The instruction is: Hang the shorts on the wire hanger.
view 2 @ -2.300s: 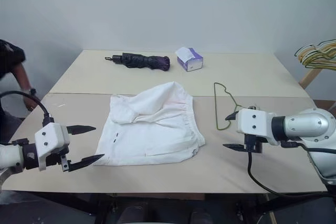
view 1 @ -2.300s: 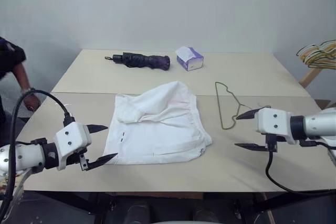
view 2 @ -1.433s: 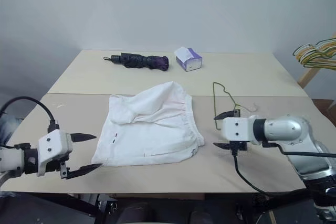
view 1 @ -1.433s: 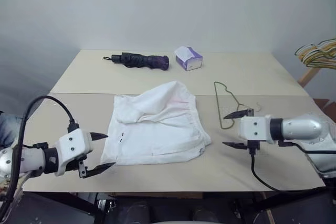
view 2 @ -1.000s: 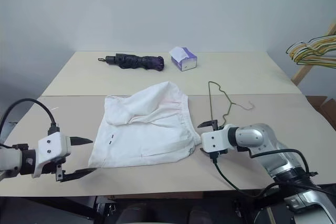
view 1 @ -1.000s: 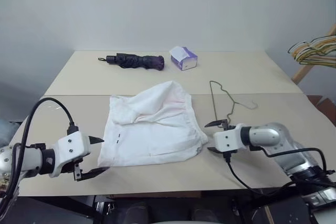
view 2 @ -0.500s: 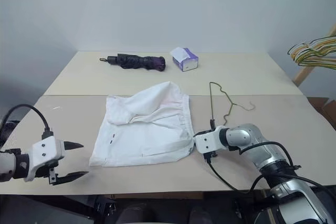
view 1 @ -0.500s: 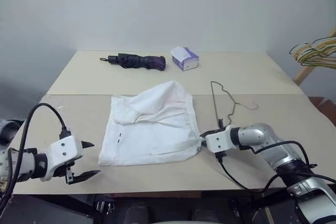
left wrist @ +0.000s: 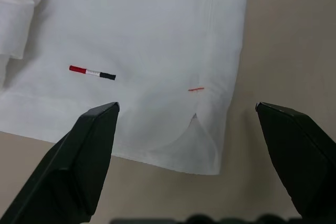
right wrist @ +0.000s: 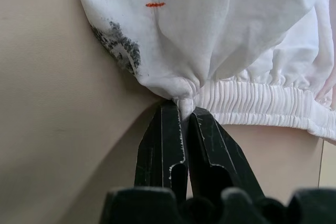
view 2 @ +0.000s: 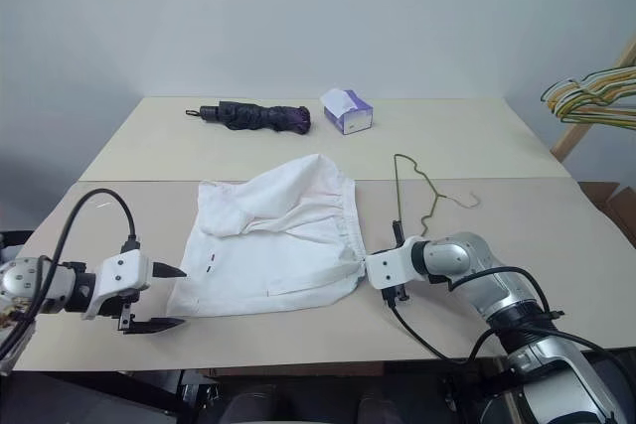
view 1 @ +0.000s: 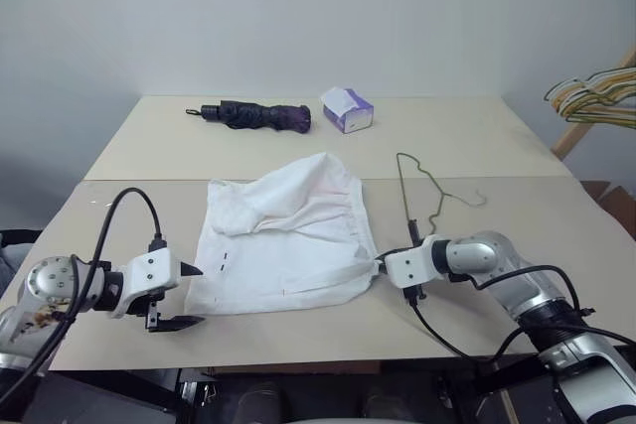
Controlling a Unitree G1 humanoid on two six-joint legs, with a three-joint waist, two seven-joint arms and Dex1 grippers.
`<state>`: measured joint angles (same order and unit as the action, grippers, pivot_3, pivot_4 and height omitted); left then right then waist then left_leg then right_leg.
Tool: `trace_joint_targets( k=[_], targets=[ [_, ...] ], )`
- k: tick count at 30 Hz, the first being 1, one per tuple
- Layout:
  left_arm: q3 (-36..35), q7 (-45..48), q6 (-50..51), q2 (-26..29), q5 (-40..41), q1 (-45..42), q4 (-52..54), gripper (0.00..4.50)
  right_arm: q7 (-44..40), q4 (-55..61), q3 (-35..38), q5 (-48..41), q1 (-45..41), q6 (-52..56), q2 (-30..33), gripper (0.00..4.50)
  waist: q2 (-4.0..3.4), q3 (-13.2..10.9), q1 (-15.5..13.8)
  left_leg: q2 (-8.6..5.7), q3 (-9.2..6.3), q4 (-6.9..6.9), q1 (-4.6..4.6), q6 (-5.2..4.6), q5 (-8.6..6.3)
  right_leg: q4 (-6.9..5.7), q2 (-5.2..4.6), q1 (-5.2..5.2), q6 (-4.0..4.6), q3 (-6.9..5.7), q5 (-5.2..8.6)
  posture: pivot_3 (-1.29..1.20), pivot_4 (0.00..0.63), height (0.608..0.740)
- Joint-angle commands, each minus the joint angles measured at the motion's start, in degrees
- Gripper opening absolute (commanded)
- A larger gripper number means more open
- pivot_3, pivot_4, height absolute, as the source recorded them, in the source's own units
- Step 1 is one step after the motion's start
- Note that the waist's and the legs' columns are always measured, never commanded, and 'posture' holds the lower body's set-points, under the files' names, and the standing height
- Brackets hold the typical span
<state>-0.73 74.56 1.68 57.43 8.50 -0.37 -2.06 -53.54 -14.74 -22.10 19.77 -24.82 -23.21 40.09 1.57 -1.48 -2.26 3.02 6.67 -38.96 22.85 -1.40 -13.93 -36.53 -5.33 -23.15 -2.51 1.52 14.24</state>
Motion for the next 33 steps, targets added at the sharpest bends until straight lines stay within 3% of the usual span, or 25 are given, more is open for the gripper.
trace_joint_targets(
  k=[1, 9, 14, 20, 27, 30, 33],
  targets=[
    [3.23, -0.09, -4.02, -0.59, -3.42, -3.59, -4.54, 3.95, 0.89, 0.79, 0.68, 0.51, -0.94, 1.04, 0.03, 0.0, 0.0, 0.0, -0.02, 0.0, 0.0, 0.0, 0.0, 0.01, 0.01, -0.08, 0.0, -0.02, 0.03, 0.0, 0.03, 0.12, 0.0, 0.74],
    [6.75, -0.86, -8.87, -2.18, -6.07, -6.91, -10.75, 1.43, 0.79, 2.67, 0.97, 0.59, 0.05, 1.62, 0.91, 0.0, -0.36, 0.21, -0.1, 0.0, -0.01, 0.01, -0.08, 0.06, 0.04, -0.23, -0.03, -0.02, 0.1, 0.01, 0.11, 0.1, 0.0, 0.74],
    [6.24, -1.52, -10.38, -1.52, -5.82, -6.77, -11.47, 0.13, -0.8, 5.89, 1.2, -0.03, 0.92, 3.49, 2.05, 0.0, -0.53, 0.31, -0.27, 0.0, -0.03, 0.01, -0.15, 0.06, 0.04, -0.3, -0.03, -0.06, 0.1, 0.0, 0.16, 0.1, 0.0, 0.74],
    [2.1, -0.44, -7.91, 3.39, -3.19, -0.52, -2.87, 0.06, -9.33, 19.34, 2.87, -6.92, 5.16, 9.92, 6.59, 0.0, -0.49, 0.29, -0.06, 0.01, -0.03, 0.0, 0.0, 0.03, 0.05, -0.31, -0.03, -0.09, 0.01, 0.0, 0.17, 0.11, 0.0, 0.74],
    [-7.57, 1.98, -2.95, 10.48, 2.24, 9.46, 11.5, 0.06, -20.54, 35.04, 6.34, -22.23, 7.29, 23.07, 14.03, 0.0, -0.36, 0.15, 0.62, 0.11, -0.07, 0.02, 0.07, 0.05, 0.01, -0.37, -0.01, -0.24, 0.23, -0.03, 0.38, 0.11, 0.0, 0.74],
    [-5.96, -3.39, -3.12, 7.72, -0.78, 2.06, 10.82, 0.06, -19.14, 34.35, 6.25, -23.45, 1.81, 32.5, 11.45, 0.0, -0.3, 0.13, 0.03, 0.15, -0.09, 0.02, -0.14, 0.47, -0.24, -0.33, -0.02, -0.28, -0.08, -0.13, 0.58, 0.11, 0.0, 0.74],
    [-2.48, -14.82, 1.78, -1.05, -4.87, -14.25, 5.47, 0.06, -13.45, 27.68, 6.39, -21.76, -9.02, 44.55, 4.98, 0.0, -0.35, 0.11, -0.64, 0.11, -0.08, 0.0, -0.23, 0.54, -0.21, -0.36, -0.02, -0.17, -0.09, -0.19, 0.53, 0.1, 0.0, 0.74]
  ],
)
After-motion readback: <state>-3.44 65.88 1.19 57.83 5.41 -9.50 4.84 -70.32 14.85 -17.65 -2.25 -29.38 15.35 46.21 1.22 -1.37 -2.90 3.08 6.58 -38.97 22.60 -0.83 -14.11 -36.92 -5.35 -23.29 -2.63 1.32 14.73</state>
